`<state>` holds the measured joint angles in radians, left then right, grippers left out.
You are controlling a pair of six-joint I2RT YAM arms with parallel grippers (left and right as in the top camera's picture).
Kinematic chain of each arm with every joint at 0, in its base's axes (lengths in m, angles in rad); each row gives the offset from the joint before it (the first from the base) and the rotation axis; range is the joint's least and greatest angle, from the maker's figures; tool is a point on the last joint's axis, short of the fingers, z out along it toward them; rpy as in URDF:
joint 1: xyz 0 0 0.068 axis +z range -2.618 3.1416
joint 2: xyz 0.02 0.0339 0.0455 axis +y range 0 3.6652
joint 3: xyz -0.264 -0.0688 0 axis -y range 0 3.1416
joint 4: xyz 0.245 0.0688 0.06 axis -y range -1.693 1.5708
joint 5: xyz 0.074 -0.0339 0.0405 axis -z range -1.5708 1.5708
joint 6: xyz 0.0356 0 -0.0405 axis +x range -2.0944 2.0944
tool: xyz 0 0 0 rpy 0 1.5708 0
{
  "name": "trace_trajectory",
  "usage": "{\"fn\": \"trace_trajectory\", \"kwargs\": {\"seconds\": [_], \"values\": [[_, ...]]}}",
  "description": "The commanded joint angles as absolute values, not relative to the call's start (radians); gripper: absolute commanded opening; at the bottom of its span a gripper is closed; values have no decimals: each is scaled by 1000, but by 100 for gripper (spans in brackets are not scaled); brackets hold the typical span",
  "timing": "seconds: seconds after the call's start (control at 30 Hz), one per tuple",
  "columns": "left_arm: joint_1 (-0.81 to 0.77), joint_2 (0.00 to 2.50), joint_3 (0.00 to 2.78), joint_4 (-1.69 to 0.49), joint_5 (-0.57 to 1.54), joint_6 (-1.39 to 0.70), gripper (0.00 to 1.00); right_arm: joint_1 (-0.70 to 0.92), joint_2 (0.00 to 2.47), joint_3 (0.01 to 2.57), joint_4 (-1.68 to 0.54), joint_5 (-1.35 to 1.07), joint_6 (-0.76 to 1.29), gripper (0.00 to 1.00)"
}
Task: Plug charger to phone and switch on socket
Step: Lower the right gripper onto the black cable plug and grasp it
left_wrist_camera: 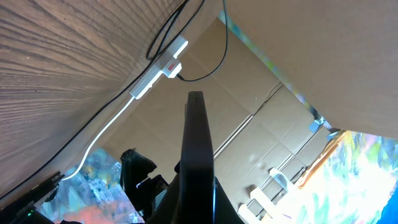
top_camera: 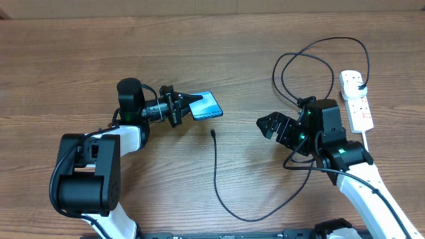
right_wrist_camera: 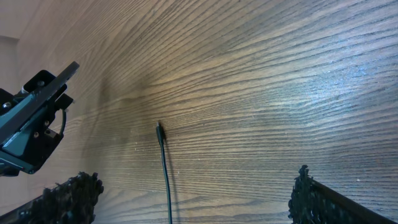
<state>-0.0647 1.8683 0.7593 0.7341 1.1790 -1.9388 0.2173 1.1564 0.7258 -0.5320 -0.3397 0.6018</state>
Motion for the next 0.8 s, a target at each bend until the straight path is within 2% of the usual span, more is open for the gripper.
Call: {"fn": "trace_trajectory", "kwargs": {"seconds": [0.0,0.57,0.77], "values": [[-62,1870,783,746,1225,-1952,5,215,1143,727,-530,-330,593,100],[-57,1870,783,828,1257,-1910,5,215,1143,727,-530,-334,594,100],[-57,1870,783,828,1241,-1908,4,236,1143,727,-530,-506,549,100]]}}
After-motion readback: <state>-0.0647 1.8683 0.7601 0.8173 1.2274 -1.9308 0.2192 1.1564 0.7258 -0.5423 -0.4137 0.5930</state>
